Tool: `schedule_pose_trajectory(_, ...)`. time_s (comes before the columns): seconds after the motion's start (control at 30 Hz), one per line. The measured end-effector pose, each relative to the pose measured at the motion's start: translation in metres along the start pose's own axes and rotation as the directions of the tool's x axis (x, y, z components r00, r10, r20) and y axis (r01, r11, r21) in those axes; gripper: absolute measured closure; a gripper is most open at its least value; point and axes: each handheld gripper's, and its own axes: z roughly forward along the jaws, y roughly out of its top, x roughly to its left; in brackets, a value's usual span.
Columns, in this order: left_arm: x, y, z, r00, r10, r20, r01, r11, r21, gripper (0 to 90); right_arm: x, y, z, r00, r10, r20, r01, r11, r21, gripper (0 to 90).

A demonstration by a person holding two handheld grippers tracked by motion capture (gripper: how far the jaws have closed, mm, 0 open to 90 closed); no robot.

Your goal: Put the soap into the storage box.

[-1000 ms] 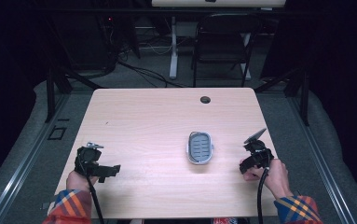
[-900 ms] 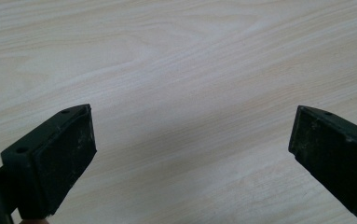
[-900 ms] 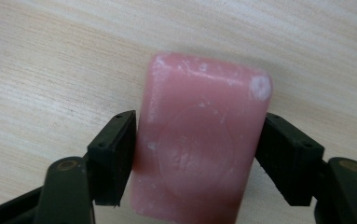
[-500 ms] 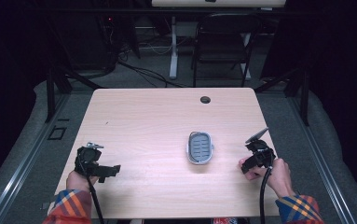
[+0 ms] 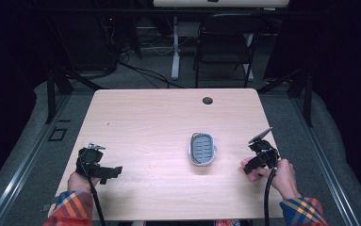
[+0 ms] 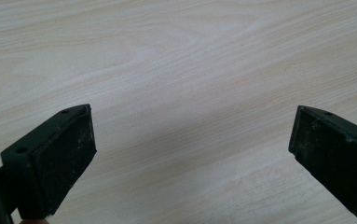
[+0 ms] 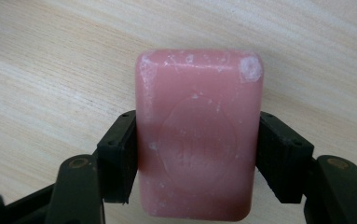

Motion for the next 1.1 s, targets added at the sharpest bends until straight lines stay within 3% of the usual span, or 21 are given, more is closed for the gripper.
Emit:
schedule_pose_trajectory(0.43,-0.001,0.0,-0.001,1.0,-0.001,-0.004,0.001,1.0,-0.003,0.5,0.003,0.003,-0.004,0.9995,-0.017,-0.028,0.016,1.0,-0.011,36.6)
schedule_pose_trajectory(0.8,-0.002,0.0,0.0,1.0,0.005,-0.006,-0.005,1.0,-0.004,0.5,0.006,0.01,-0.009,0.9984,-0.054,-0.016,0.054,0.998,0.013,36.6)
schedule_pose_trajectory(0.9,-0.003,0.001,0.0,0.9999,0.014,-0.006,-0.014,0.9999,0.0,0.5,0.008,0.011,-0.008,0.999,-0.041,-0.019,0.041,0.999,-0.008,36.7)
schedule_pose_trajectory(1.1,-0.002,0.0,0.0,0.9999,0.015,-0.004,-0.015,0.9999,-0.006,0.7,0.009,0.015,-0.012,0.9984,-0.056,-0.01,0.056,0.998,0.001,36.7)
